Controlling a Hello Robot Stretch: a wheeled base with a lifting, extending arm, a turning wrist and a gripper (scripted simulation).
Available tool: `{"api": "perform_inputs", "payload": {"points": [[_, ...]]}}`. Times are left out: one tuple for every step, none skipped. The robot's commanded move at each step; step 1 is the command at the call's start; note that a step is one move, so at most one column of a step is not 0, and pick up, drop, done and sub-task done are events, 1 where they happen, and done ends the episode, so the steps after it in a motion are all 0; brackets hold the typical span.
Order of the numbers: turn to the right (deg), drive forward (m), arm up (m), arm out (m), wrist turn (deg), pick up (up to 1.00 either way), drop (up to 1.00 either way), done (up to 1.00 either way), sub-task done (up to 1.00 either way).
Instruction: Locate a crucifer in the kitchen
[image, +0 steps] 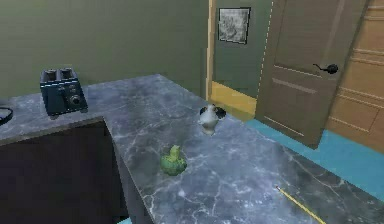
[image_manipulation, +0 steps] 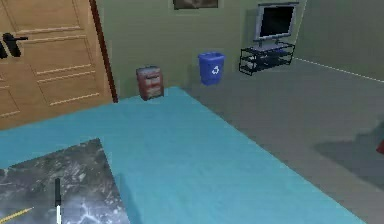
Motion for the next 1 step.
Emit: {"api": "perform_inputs", "payload": {"points": [[0.0, 0.00, 0.00, 0.00, 0.0, 0.00, 0.00, 1.00, 0.00]]}}
